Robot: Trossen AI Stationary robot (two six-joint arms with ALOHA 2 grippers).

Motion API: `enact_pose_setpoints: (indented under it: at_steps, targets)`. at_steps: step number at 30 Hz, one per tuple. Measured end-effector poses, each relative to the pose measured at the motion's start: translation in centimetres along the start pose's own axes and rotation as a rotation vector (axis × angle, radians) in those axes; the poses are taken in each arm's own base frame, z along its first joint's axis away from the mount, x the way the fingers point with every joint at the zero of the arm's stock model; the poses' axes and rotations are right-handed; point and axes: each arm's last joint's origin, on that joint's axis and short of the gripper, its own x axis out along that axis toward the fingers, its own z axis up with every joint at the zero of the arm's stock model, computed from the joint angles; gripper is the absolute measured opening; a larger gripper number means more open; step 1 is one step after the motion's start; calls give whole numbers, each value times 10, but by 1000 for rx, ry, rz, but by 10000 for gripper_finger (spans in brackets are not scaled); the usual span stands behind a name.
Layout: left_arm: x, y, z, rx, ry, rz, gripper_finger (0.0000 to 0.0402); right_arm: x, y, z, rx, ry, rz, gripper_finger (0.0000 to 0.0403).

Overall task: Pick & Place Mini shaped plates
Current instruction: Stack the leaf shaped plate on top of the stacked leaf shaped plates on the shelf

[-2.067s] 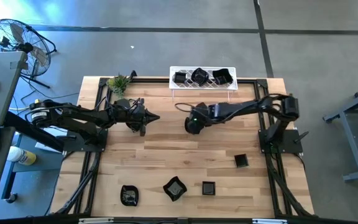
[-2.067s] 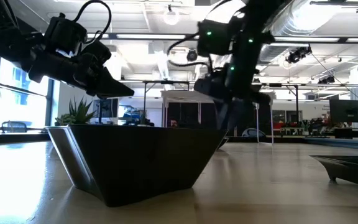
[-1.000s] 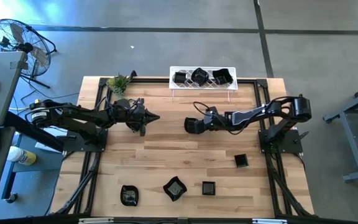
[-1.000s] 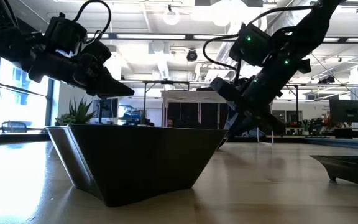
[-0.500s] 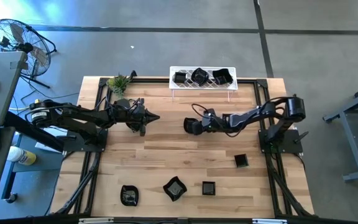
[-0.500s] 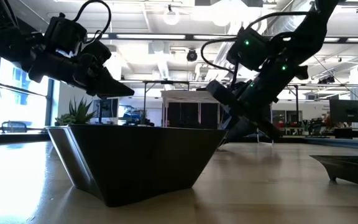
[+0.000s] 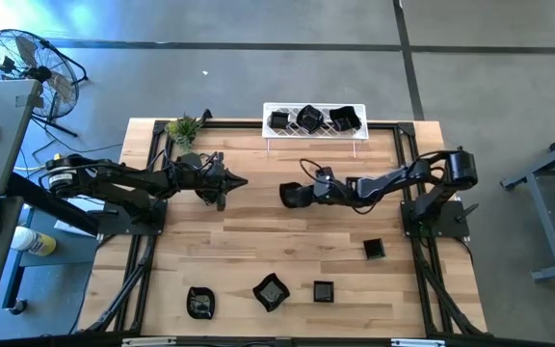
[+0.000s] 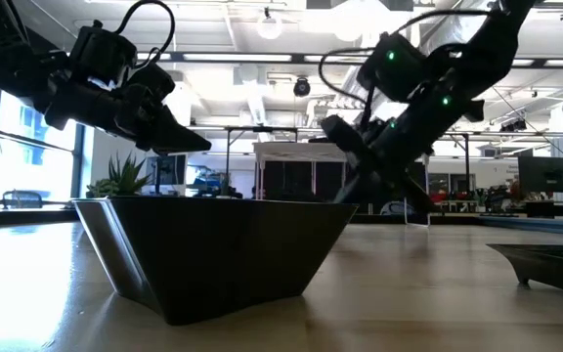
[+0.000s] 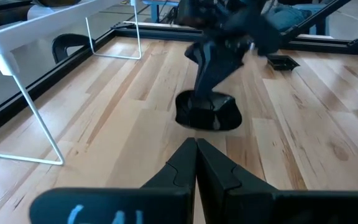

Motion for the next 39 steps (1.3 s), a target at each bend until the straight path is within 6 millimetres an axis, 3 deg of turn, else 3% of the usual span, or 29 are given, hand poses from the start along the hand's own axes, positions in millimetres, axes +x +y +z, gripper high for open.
enact_pose_setpoints:
  at_steps: [4,8,15,20,24,29,33,39]
  targets:
    - [0,0,0,0,-3,0,5,-17,13,9,31,-76,61,8]
    - [0,0,1,1,-13,0,5,-42,33,30,90,-228,113,11]
    - [0,0,2,-16,-24,-6,5,-91,74,100,105,-533,55,27]
    - [0,0,2,-17,-23,-7,5,-102,77,150,116,-612,-99,27]
    - [0,0,2,-19,-18,-8,5,-103,74,168,118,-592,-119,27]
    - [0,-1,0,-24,2,-23,5,-118,94,154,-74,-500,-100,27]
    - [0,-1,0,-24,1,-23,5,-124,107,119,-229,-380,-100,15]
    - [0,-1,0,-23,-2,-23,5,-124,117,55,-305,-296,-174,3]
